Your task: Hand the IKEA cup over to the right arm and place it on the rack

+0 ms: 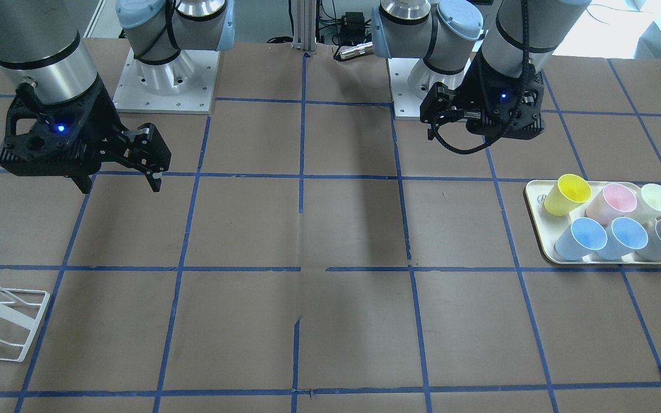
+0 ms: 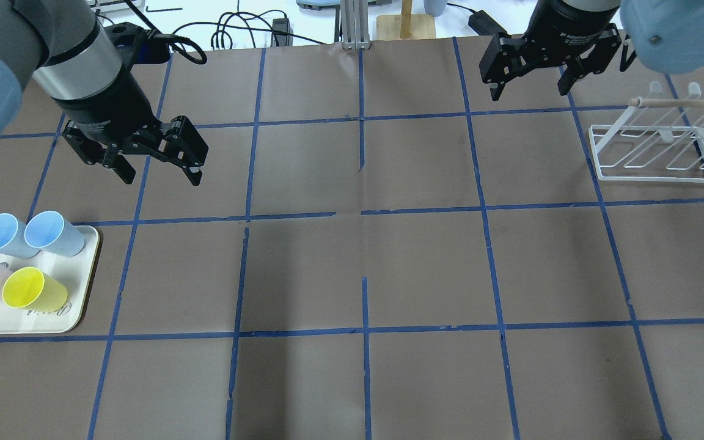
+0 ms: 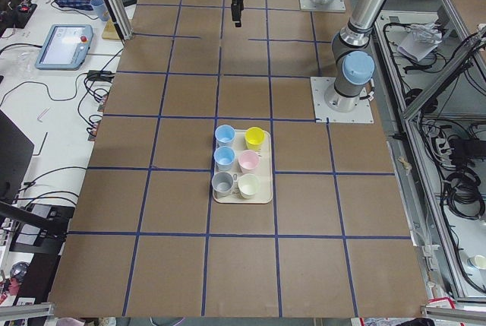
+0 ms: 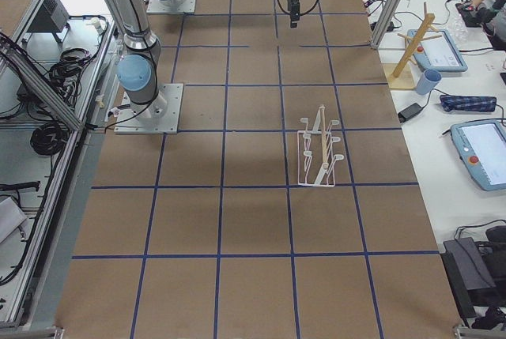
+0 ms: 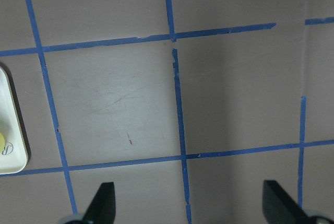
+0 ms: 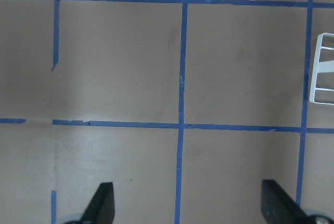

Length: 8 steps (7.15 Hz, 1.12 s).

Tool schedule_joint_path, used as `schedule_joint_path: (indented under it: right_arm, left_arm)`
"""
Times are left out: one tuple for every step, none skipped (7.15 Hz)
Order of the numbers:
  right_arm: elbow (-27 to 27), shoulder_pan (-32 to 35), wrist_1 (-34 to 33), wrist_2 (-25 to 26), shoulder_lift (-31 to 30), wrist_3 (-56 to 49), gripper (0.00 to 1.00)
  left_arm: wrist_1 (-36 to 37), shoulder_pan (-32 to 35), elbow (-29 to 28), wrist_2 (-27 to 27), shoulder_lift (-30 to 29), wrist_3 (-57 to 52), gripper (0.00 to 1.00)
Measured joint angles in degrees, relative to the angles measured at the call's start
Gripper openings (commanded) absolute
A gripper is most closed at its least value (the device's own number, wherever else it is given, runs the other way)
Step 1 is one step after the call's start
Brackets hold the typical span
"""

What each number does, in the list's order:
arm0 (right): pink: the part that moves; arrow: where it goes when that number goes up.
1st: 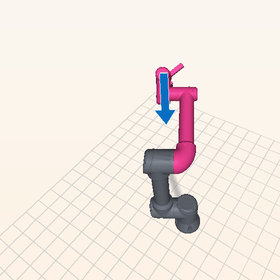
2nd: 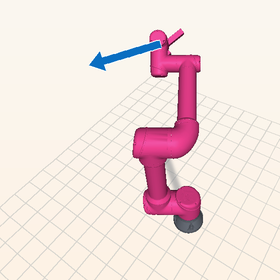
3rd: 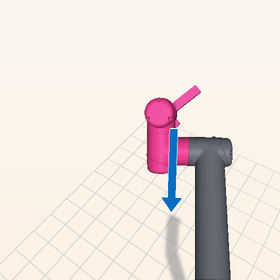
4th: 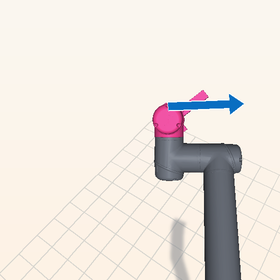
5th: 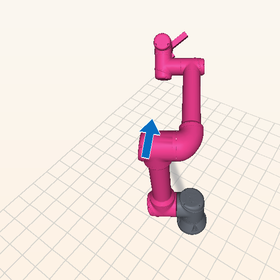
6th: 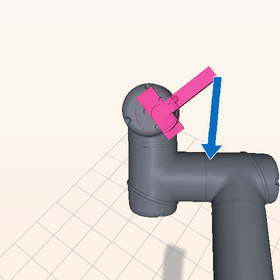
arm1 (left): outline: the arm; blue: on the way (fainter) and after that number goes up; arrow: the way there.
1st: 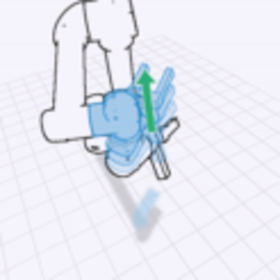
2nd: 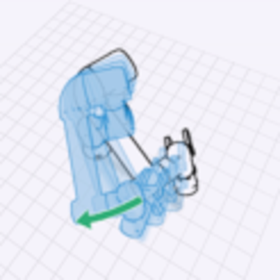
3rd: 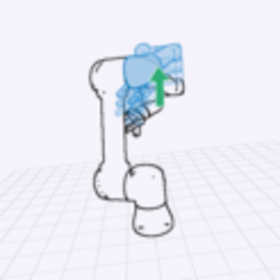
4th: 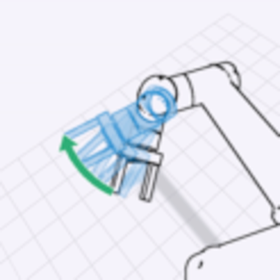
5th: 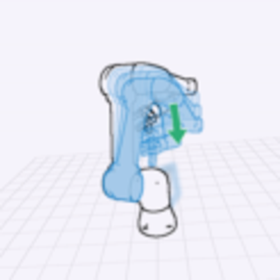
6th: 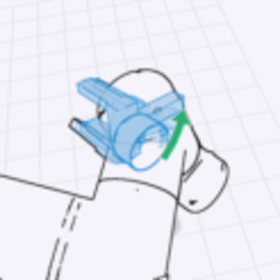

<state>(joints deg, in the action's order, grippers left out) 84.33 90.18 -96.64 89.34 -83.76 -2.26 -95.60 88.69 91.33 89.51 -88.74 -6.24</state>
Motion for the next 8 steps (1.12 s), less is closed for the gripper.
schedule_joint_path:
  right_arm:
    - [0.0, 0.0, 0.0, 0.0, 0.0, 0.0, 1.0]
    - [0.0, 0.0, 0.0, 0.0, 0.0, 0.0, 1.0]
    - [0.0, 0.0, 0.0, 0.0, 0.0, 0.0, 1.0]
    - [0.0, 0.0, 0.0, 0.0, 0.0, 0.0, 1.0]
    - [-0.1, 0.0, -0.1, 0.0, 0.0, 0.0, 1.0]
    - [-0.1, 0.0, -0.1, 0.0, 0.0, 0.0, 1.0]
    - [-0.1, 0.0, -0.1, 0.0, 0.0, -0.1, 1.0]
    - [-0.1, 0.0, -0.1, 0.0, 0.0, -0.1, 1.0]
  left_arm:
    - [0.1, 0.0, 0.0, 0.0, 0.0, 0.1, 1.0]
    - [0.1, 0.0, 0.1, -0.1, 0.1, 0.3, 1.0]
    - [0.1, 0.0, 0.0, -0.1, 0.1, 0.4, 1.0]
    - [-0.1, 0.1, 0.0, 0.1, 0.2, 0.4, 1.0]
    - [-0.2, 0.2, 0.1, 0.2, 0.2, 0.3, 1.0]
    - [0.0, 0.1, 0.2, 0.3, 0.1, 0.0, 1.0]
    - [0.2, -0.2, 0.3, 0.5, 0.1, -0.4, 1.0]
    - [0.2, -0.9, 0.4, 0.6, 0.1, -0.5, 1.0]
